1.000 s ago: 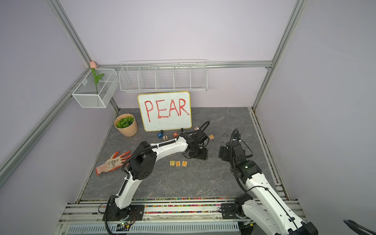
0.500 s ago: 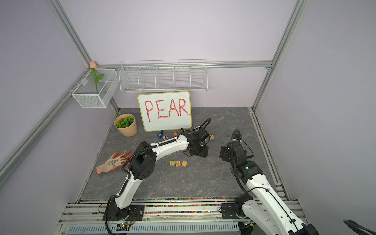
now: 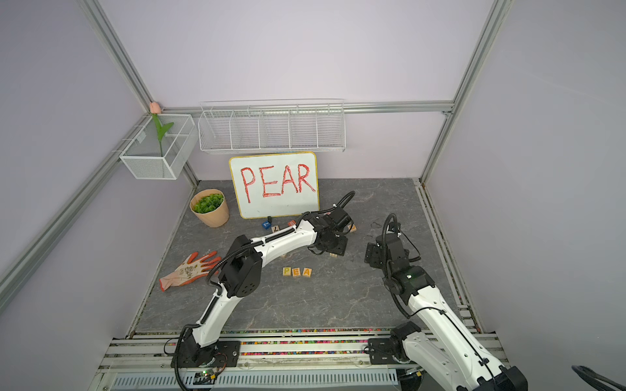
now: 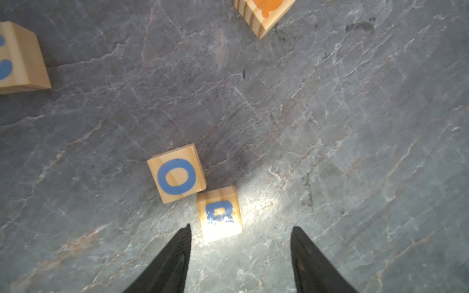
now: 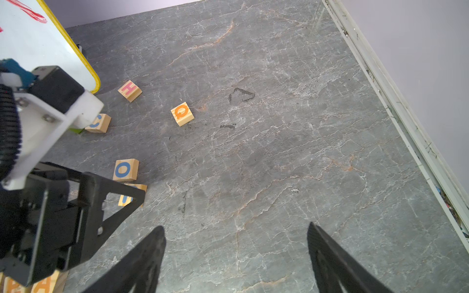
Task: Spell the uppercase word “pear” with letter blocks
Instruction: Pick up the letter block from the center of the board.
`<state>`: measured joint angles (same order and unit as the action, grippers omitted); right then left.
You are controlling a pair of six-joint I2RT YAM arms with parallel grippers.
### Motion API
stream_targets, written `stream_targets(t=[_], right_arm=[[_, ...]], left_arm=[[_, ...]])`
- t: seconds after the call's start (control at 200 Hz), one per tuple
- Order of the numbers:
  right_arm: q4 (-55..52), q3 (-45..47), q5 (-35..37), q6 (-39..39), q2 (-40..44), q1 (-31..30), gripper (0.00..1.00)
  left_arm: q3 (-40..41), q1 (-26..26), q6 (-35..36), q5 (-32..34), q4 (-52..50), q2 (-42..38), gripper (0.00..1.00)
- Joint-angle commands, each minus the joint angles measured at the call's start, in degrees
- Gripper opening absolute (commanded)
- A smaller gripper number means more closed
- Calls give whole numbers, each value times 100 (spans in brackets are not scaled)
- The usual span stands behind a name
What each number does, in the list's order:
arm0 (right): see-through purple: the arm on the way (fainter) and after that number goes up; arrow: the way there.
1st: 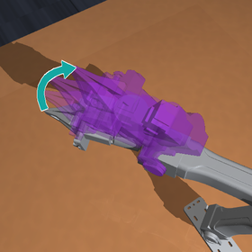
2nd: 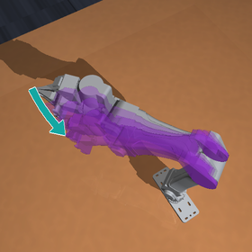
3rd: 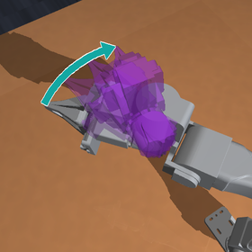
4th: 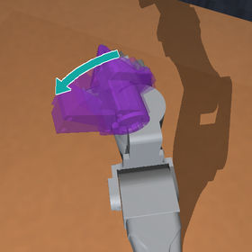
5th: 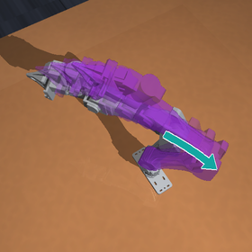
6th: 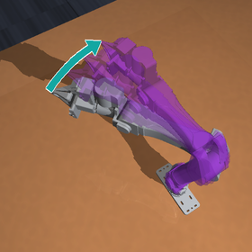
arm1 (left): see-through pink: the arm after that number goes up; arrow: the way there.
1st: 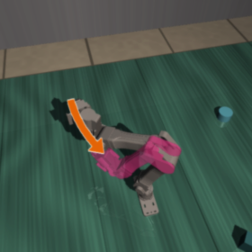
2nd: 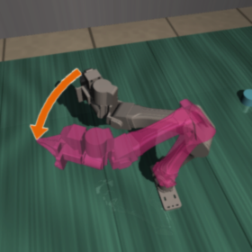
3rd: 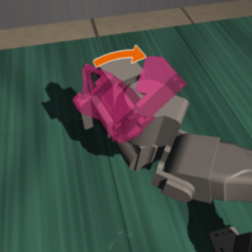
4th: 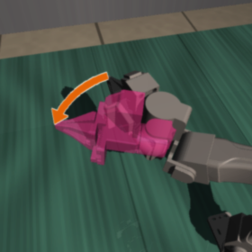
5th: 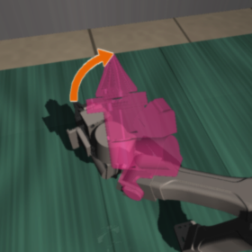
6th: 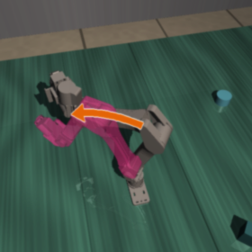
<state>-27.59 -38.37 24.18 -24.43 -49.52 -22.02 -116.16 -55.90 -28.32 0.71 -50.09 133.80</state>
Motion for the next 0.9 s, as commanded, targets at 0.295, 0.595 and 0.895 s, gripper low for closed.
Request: stream_targets(t=[0.295, 0.595, 0.895], right_arm=[[93, -118, -59, 78, 37, 75, 89], [123, -41, -95, 52, 117, 86, 89], [261, 21, -198, 52, 109, 95, 89]], left_arm=[[-273, -69, -7, 435, -359, 402, 56], [-311, -175, -51, 742, -539, 474, 45], [-124, -176, -169, 817, -493, 271, 38]])
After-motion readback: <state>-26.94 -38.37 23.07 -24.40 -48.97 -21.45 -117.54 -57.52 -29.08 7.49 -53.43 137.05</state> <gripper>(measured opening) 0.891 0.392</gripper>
